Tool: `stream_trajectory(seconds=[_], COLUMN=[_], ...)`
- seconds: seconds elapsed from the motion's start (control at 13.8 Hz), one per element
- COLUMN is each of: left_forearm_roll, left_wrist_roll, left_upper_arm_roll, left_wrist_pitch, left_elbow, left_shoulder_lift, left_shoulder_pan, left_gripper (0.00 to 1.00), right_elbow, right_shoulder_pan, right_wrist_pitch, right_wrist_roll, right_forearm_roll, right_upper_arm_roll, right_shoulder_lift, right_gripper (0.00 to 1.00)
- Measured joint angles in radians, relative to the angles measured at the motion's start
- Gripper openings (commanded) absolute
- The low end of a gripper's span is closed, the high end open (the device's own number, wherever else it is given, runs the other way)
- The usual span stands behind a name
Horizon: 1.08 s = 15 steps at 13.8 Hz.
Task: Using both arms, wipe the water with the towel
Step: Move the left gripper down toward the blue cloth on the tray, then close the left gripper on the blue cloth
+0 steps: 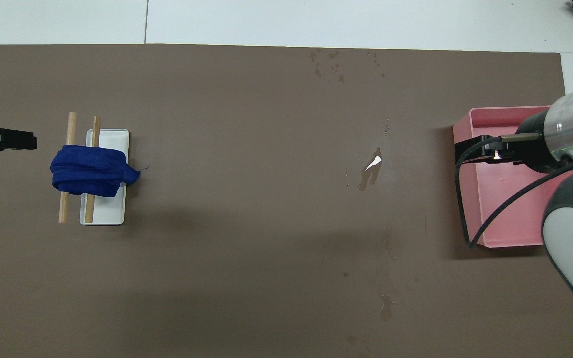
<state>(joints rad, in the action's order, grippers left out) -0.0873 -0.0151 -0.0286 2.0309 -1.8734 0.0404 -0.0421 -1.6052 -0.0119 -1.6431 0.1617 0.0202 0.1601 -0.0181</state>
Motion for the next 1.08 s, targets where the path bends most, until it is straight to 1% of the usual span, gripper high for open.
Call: stream_trajectory(seconds=[0.22, 0.29, 0.43, 0.58, 0.65, 0.8, 0.94, 1.08], left_forearm_roll=[-0.15, -0.175, -0.193, -0.249, -0.267, -0.277, -0.279, -0.279], left_wrist_roll=[-0.219, -0.27, -0.302, -0.306, -0.308, -0.309, -0.309, -0.309], left_upper_arm_roll=[-0.008, -0.011, -0.012, -0.012, -0.012, -0.012, -0.013, -0.015], left_wrist_pitch=[0.111, 0.134, 0.173, 0.189, 0.193, 0.193, 0.194, 0.195], left_elbow=[-0.088, -0.104, -0.13, -0.166, -0.177, -0.184, -0.185, -0.185], left_shoulder_lift=[-0.054, -0.074, -0.103, -0.108, -0.108, -0.108, -0.107, -0.104], left_shoulder_pan=[0.043, 0.057, 0.067, 0.074, 0.076, 0.078, 0.078, 0.079], left_gripper=[1.0, 1.0, 1.0, 1.0, 0.93, 0.68, 0.39, 0.16], right_elbow=[0.0, 0.0, 0.0, 0.0, 0.0, 0.0, 0.0, 0.0], right_shoulder_pan=[0.0, 0.0, 0.0, 0.0, 0.0, 0.0, 0.0, 0.0], right_wrist_pitch=[0.0, 0.0, 0.0, 0.0, 0.0, 0.0, 0.0, 0.002], right_wrist_roll=[0.0, 0.0, 0.0, 0.0, 0.0, 0.0, 0.0, 0.0], right_forearm_roll=[0.0, 0.0, 0.0, 0.0, 0.0, 0.0, 0.0, 0.0], right_upper_arm_roll=[0.0, 0.0, 0.0, 0.0, 0.0, 0.0, 0.0, 0.0], right_shoulder_lift=[0.0, 0.0, 0.0, 0.0, 0.0, 0.0, 0.0, 0.0], right_gripper=[1.0, 1.0, 1.0, 1.0, 1.0, 1.0, 1.0, 1.0])
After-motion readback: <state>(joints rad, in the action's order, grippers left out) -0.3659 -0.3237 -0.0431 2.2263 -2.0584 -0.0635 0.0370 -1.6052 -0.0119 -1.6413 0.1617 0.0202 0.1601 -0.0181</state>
